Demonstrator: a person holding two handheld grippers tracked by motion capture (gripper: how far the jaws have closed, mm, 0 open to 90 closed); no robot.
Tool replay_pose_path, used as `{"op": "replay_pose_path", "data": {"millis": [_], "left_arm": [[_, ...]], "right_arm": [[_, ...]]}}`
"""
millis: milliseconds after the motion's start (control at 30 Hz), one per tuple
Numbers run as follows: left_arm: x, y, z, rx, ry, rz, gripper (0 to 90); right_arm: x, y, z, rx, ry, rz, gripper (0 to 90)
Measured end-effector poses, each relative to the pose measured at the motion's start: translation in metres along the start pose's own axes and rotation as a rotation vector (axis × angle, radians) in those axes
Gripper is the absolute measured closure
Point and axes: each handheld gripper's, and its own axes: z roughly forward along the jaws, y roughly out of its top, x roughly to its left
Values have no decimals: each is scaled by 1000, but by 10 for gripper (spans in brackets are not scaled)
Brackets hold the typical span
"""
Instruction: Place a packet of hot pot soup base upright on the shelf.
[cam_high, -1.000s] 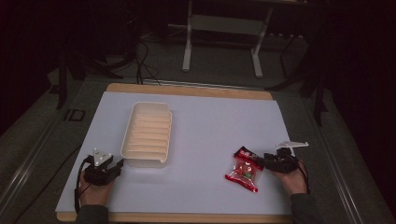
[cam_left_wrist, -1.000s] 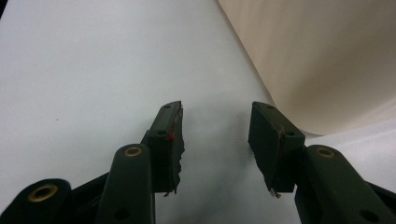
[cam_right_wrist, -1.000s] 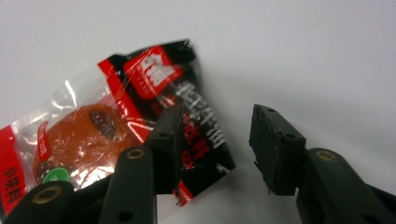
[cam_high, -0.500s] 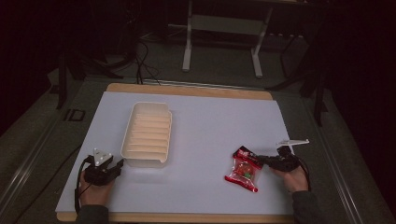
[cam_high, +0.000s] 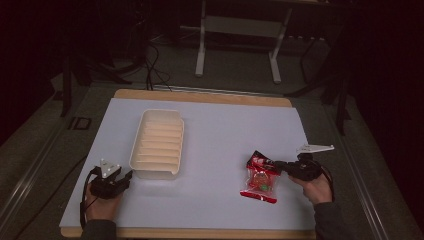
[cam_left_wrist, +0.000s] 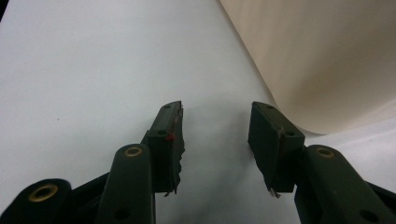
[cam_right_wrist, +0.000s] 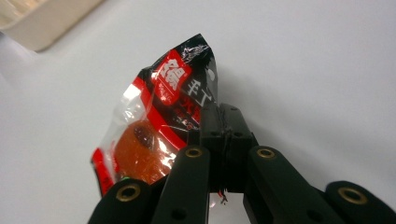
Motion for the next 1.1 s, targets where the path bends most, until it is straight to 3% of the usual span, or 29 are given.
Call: {"op": "replay_pose_path", "data": {"millis": [433,1100], "left_arm": [[0,0,0,-1,-3,0,550],[1,0,-1,-6,-8,-5,539]], "right_arm": [[11,19,-11,-65,48,-41,897],[34,53,2,-114,100,-98,898]]}}
